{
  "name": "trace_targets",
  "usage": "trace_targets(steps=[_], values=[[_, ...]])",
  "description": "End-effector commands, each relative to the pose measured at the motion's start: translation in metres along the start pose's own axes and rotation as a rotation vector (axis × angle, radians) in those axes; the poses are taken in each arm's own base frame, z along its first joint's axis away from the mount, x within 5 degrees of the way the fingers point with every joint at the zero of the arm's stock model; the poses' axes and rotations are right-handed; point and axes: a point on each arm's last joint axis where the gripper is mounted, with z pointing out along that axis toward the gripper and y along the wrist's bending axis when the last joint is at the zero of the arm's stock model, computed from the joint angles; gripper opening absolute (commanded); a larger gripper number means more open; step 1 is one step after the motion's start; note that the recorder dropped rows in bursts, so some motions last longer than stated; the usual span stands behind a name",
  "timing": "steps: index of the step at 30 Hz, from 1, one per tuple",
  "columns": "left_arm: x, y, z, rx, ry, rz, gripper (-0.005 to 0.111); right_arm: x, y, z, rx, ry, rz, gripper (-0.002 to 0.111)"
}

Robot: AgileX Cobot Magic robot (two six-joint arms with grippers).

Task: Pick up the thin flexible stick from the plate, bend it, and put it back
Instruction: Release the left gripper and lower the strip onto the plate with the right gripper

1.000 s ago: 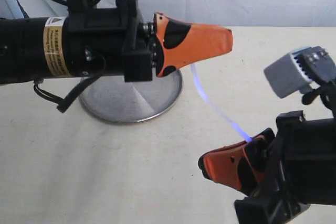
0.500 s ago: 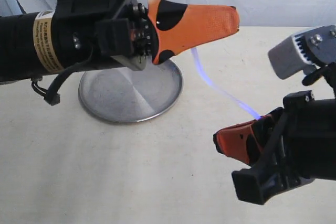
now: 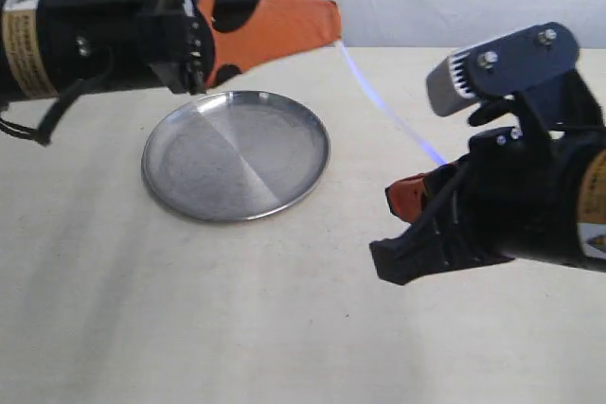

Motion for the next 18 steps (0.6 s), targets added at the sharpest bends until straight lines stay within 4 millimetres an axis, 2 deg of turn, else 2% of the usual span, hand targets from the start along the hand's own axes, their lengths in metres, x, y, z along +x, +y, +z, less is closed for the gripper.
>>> trace_targets(steps=[1,4,8,12,13,16,18], values=[[-0.017,-0.018,-0.027,-0.009,-0.031,0.084,0.050,-0.012,-0.005,0.052,0.050,0.036,-0.028,-0.001],[-0.019,-0.032,-0.037,-0.007,-0.005,0.166,0.040,-0.026,-0.009,0.091,0.071,0.064,-0.045,-0.001],[-0.013,-0.047,-0.045,-0.044,0.112,0.282,0.021,-0.051,-0.011,0.148,0.107,0.124,-0.106,-0.001],[-0.005,-0.059,-0.053,-0.084,0.223,0.345,0.001,-0.058,-0.009,0.207,0.135,0.212,-0.177,-0.001],[-0.004,-0.062,-0.055,-0.092,0.242,0.366,0.000,-0.060,-0.008,0.222,0.143,0.226,-0.180,-0.001],[-0.006,-0.069,-0.058,-0.110,0.230,0.384,0.000,-0.067,-0.006,0.250,0.154,0.236,-0.178,-0.001],[-0.009,-0.072,-0.061,-0.141,0.209,0.391,0.000,-0.072,-0.005,0.262,0.156,0.222,-0.186,-0.001]])
